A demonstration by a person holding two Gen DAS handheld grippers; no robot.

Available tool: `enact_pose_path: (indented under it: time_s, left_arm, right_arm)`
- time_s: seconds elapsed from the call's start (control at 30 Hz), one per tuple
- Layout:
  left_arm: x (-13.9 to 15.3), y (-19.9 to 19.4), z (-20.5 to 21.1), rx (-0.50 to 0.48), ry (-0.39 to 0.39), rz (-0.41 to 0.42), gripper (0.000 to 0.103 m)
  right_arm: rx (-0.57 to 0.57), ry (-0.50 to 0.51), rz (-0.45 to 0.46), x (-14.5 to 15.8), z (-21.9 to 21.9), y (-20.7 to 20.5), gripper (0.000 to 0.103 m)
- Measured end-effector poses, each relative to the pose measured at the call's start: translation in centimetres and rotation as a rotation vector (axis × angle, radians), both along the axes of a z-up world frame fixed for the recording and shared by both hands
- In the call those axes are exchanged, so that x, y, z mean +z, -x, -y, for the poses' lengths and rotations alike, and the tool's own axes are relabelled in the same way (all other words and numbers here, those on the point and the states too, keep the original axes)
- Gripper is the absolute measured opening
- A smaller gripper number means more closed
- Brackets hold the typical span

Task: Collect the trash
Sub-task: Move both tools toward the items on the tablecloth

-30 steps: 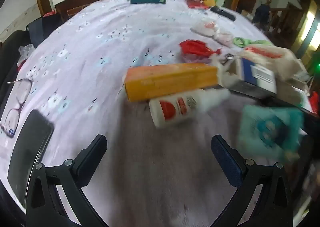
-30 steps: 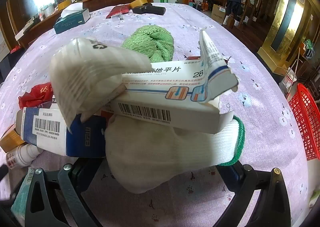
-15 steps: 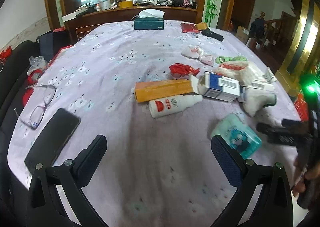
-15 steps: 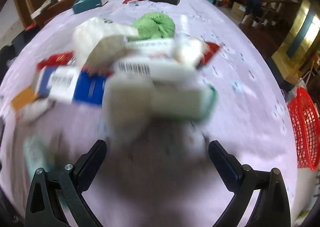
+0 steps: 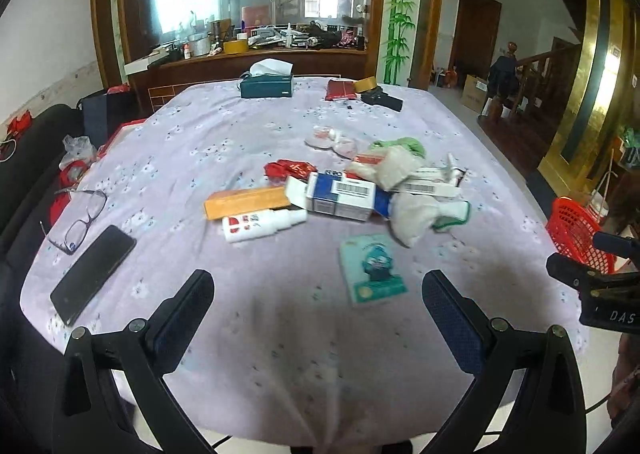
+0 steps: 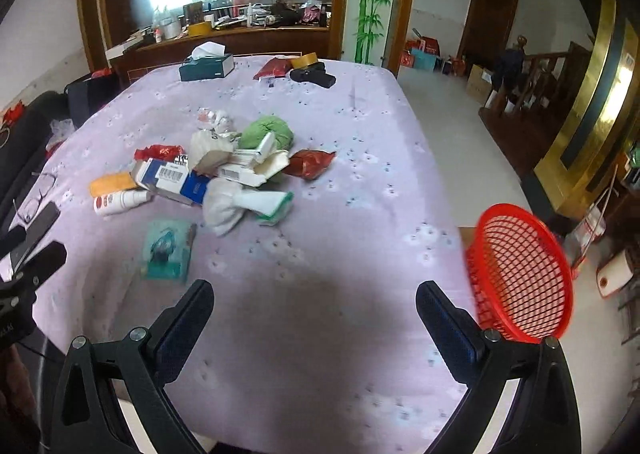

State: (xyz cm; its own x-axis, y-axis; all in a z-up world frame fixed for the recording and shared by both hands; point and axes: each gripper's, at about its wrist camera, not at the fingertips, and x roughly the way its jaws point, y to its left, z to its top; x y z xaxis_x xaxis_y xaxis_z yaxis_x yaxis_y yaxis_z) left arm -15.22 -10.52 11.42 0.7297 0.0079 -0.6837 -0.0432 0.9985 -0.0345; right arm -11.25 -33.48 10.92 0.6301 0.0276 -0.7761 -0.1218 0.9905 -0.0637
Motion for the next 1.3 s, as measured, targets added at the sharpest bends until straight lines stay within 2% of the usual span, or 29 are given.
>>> enact_pose_path:
  time_s: [0.5,1.3]
  left_arm:
    - [1.7,0.6,3.3,0.011,-0.015,0.035,0.103]
    - [2.5,-0.2,3.0,0.031,-0.018,0.023,0.103]
  right_arm:
    - [0.059,-0.021,0.068,1.8,2.3,0.3,0.102]
    - [0.096,-0.038,0.071,1.5,2.1,-1.1,0.101]
